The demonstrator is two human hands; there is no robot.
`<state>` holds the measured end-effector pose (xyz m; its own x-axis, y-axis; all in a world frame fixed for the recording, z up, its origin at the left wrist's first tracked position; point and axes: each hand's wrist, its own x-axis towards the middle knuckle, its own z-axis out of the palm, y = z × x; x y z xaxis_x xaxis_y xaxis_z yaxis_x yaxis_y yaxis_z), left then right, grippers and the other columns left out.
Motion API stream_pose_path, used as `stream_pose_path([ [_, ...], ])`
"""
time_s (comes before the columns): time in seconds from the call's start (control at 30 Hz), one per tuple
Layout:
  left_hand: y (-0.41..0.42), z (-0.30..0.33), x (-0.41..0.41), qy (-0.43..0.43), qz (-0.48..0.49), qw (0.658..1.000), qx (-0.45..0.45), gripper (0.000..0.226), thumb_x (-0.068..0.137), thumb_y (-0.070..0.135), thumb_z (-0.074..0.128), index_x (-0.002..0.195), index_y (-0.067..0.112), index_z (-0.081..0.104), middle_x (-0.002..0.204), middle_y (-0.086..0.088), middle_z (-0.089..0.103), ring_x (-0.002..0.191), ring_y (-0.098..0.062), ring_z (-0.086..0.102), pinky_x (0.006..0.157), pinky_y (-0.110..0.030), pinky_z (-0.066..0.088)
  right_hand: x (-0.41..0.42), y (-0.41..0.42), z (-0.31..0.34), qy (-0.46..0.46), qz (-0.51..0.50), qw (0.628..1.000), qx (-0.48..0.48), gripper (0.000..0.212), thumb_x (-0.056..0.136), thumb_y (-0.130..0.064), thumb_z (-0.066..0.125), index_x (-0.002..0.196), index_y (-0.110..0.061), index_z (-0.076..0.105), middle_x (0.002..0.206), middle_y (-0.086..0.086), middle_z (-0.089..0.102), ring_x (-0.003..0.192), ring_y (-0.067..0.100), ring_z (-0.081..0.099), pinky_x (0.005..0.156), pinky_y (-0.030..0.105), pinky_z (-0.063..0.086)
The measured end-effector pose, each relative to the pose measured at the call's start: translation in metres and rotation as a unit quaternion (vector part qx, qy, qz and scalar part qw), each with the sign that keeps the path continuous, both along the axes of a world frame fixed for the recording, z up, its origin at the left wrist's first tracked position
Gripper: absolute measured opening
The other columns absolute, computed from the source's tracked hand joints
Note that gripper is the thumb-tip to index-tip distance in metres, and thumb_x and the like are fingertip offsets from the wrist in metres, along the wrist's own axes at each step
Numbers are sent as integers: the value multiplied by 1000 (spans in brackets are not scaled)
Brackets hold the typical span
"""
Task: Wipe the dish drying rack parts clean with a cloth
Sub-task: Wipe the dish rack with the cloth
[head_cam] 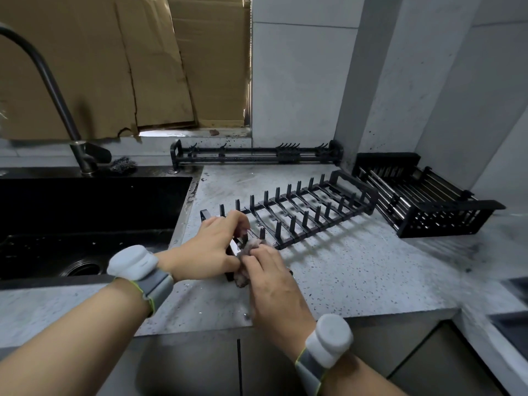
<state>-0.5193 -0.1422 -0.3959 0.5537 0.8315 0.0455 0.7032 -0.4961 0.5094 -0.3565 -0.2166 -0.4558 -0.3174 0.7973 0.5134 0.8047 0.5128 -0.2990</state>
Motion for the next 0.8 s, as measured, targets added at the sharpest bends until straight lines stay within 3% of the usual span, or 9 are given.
stream_pose_path([
  [0.1,-2,4,-3,-61,10,996,-69,53,61,23,51,113,28,40,119,7,51,108,-13,42,85,-23,35,10,9,16,38,39,999,0,28,78,1,50,98,-10,66,112,2,59,108,23,52,90,34,49],
  [0.2,-1,9,-5,-179,13,976,-121,48,63,12,49,110,22,42,123,2,56,90,-1,54,70,-17,39,7,14,23,92,49,994,36,30,84,2,54,107,-7,71,112,3,62,105,23,54,90,33,49],
  [0.3,2,9,-14,-258,32,957,-130,50,60,4,43,106,22,42,123,4,63,107,-23,58,66,-43,39,-4,6,14,92,34,994,40,39,92,-6,46,127,-4,62,121,5,58,114,23,50,96,34,47],
  [0.37,5,5,-20,-252,27,961,-107,51,60,0,41,105,25,44,121,7,65,105,-28,59,67,-53,41,-9,2,3,39,18,998,39,51,85,-3,47,135,-2,55,128,7,55,120,25,47,100,36,48],
  [0.5,7,1,-23,-254,33,963,-82,55,65,-14,37,103,25,46,120,3,67,121,-15,58,85,-66,45,-10,6,2,17,14,1000,17,59,72,6,54,130,-3,58,126,7,57,119,25,47,100,34,48],
  [0.67,3,0,-20,-198,51,979,-12,61,68,-23,35,101,27,48,115,8,68,121,-4,57,97,-37,48,5,15,20,32,64,997,-13,36,72,2,51,100,-10,71,105,2,66,102,21,53,86,33,51],
  [0.8,-2,-11,-17,-137,53,986,79,46,66,-5,38,94,27,54,100,10,66,94,-11,61,81,-38,49,25,21,45,49,82,989,-114,35,69,2,52,86,-17,76,89,-4,67,92,13,54,83,35,48],
])
